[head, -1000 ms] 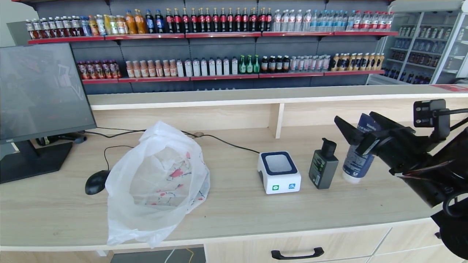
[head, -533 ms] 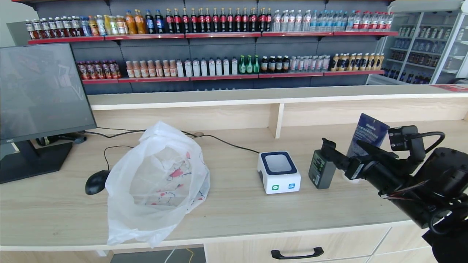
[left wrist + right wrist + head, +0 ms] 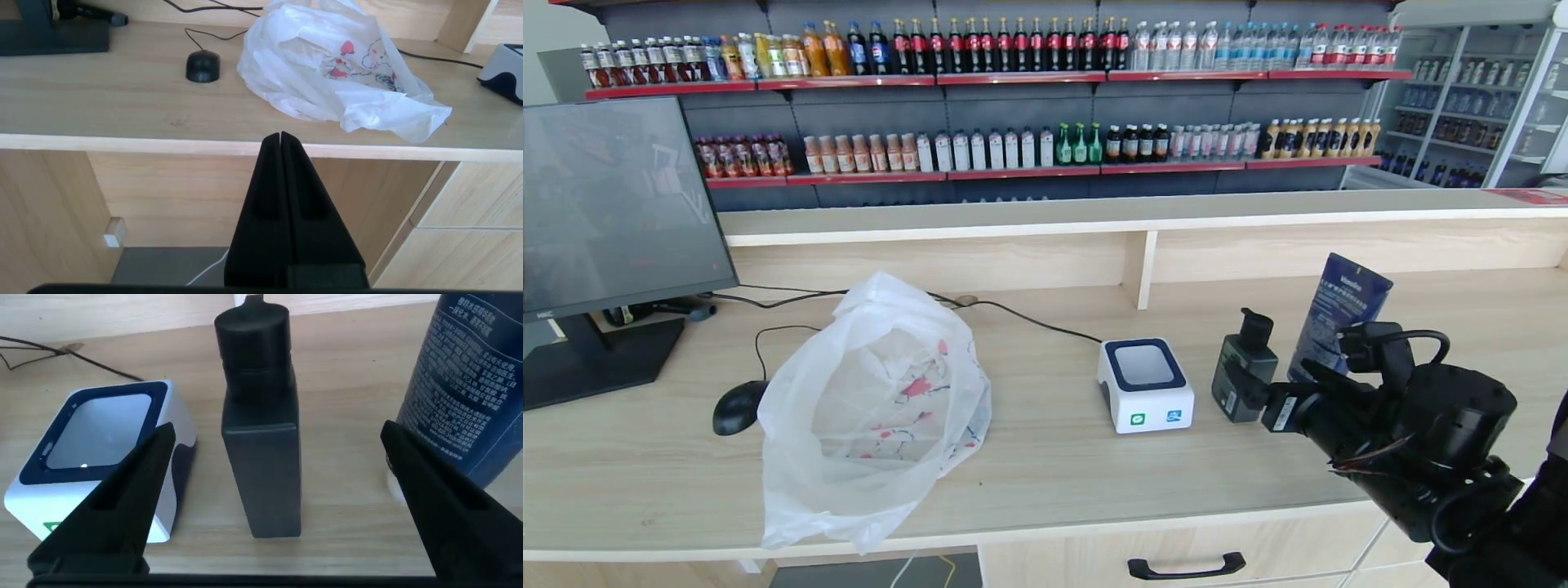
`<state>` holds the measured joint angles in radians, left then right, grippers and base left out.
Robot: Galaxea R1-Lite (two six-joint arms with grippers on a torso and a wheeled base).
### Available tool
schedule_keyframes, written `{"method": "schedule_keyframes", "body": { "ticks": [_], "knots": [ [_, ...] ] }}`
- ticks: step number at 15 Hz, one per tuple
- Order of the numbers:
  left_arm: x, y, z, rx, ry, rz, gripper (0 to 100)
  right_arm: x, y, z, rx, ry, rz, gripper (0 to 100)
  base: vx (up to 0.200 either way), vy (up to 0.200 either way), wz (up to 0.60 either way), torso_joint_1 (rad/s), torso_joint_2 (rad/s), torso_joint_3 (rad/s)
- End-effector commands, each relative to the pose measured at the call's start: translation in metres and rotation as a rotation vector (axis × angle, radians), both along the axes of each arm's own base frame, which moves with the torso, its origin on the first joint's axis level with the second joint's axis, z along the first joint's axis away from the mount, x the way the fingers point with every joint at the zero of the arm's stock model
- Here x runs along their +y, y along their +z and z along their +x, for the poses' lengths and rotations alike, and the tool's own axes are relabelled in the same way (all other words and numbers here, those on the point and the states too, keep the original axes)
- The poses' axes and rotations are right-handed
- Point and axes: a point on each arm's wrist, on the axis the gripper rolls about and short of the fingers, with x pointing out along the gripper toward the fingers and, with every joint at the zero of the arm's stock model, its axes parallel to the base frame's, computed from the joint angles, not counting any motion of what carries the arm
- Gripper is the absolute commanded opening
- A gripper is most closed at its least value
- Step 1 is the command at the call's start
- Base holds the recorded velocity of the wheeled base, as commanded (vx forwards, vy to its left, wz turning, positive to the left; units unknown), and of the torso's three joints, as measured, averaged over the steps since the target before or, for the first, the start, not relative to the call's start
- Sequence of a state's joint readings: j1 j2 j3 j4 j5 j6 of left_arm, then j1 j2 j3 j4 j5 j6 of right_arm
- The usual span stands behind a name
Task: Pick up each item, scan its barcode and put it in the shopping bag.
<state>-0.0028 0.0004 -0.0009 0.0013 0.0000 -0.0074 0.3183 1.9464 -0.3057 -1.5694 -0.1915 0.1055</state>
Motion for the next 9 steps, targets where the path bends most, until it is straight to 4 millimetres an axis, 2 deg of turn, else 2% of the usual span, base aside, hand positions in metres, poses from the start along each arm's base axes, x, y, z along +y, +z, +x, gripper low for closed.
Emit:
{"method": "schedule_keyframes", "body": {
  "ticks": [1, 9],
  "knots": [
    [0.000, 0.000, 0.000, -0.001, 0.000, 0.000, 0, 0.001, -0.006, 0.003, 0.015, 0.001, -0.008, 100, 0.000, 0.000, 0.00, 0.000, 0.00, 0.000],
    [0.000, 0.000, 0.000, -0.001, 0.001, 0.000, 0, 0.005, -0.016, 0.015, 0.031, 0.006, -0.033, 100, 0.000, 0.000, 0.00, 0.000, 0.00, 0.000]
  ]
}}
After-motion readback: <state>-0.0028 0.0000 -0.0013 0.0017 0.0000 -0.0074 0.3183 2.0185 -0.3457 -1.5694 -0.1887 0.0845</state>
